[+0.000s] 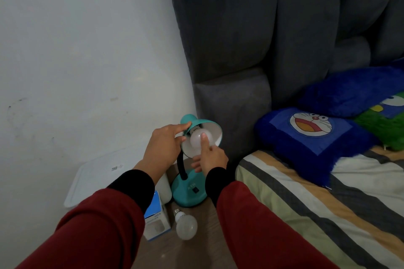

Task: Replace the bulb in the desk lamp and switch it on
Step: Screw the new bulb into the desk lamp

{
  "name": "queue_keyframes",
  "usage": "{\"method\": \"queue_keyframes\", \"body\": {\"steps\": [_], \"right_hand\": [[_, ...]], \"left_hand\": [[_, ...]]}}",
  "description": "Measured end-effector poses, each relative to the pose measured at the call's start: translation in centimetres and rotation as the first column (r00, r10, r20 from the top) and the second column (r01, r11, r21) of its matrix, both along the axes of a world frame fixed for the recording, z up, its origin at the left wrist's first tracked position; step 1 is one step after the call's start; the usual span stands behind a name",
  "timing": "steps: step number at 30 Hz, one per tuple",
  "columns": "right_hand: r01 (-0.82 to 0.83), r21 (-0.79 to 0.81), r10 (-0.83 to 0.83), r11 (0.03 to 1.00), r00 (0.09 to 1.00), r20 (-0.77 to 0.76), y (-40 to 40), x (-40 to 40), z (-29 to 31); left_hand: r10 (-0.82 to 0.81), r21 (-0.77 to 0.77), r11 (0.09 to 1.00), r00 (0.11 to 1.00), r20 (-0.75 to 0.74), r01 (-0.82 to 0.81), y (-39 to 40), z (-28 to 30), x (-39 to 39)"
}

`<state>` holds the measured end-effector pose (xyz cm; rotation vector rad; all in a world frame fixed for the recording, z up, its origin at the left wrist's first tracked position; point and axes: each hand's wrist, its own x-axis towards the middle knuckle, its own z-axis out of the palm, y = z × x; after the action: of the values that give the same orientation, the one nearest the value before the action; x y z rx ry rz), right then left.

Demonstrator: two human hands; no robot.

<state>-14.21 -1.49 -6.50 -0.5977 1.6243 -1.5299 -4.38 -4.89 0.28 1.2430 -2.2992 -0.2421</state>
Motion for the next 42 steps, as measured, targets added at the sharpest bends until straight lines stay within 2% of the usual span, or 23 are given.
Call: {"method": "queue_keyframes", "body": {"steps": [4,7,11,15,20,24,26,28,30,34,39,42], "right_hand": [[0.057,-0.03,-0.058,0.998,0.998,-0.036,-0.1,1.1,0.0],[0.03,-0.06,-0.035,0.998,0.995,-0.095,0.0,1.3,0.1],[0.045,-0.025,-0.047,0.999,0.995,-0.089,-0.2,0.8,0.4],[0.014,-0.06,-0.025,0.998,0.983,-0.182,0.0,0.4,0.1],[0.028,-0.032,-0.03,0.999,0.998,-0.048,-0.2,0.3,0.5],[-0.018,-0.082,0.002,0.996,0.983,-0.186,-0.2,0.3,0.2],[-0.011,-0.105,-0.001,0.994,0.993,-0.12,-0.3,0.2,0.2],[0.009,-0.141,-0.003,0.99,0.999,0.042,-0.6,0.2,0.2],[0.004,-0.15,0.01,0.989,0.995,0.097,-0.8,0.1,0.1],[0.002,-0.116,-0.01,0.993,0.998,-0.064,-0.9,0.3,0.0],[-0.025,-0.062,0.02,0.998,0.996,-0.091,-1.3,0.0,-0.1],[-0.089,-0.001,0.087,0.996,0.979,-0.183,-1.2,-0.6,0.2]], "left_hand": [[-0.005,0.009,1.0,1.0,-0.01,0.006,0.0,-0.1,0.1],[0.004,0.011,1.0,1.0,-0.012,-0.004,-0.1,-0.1,0.0],[0.009,0.012,1.0,1.0,-0.008,-0.009,0.0,0.0,0.0],[0.0,0.017,1.0,1.0,-0.016,0.0,0.1,-0.1,0.0],[0.001,0.02,1.0,1.0,-0.019,-0.001,0.1,0.0,-0.1],[-0.009,0.02,1.0,1.0,-0.025,0.009,0.1,0.0,0.0],[-0.004,0.019,1.0,1.0,-0.026,0.004,0.1,0.0,0.0],[0.003,0.008,1.0,1.0,-0.026,-0.003,0.0,-0.2,-0.1],[0.005,-0.002,1.0,1.0,-0.025,-0.005,-0.1,-0.2,-0.1],[-0.001,-0.003,1.0,1.0,-0.032,0.001,0.0,-0.3,-0.1],[-0.001,-0.018,1.0,1.0,-0.024,0.001,-0.1,-0.4,-0.1],[-0.01,-0.017,1.0,1.0,-0.025,0.009,-0.1,-0.5,-0.1]]}}
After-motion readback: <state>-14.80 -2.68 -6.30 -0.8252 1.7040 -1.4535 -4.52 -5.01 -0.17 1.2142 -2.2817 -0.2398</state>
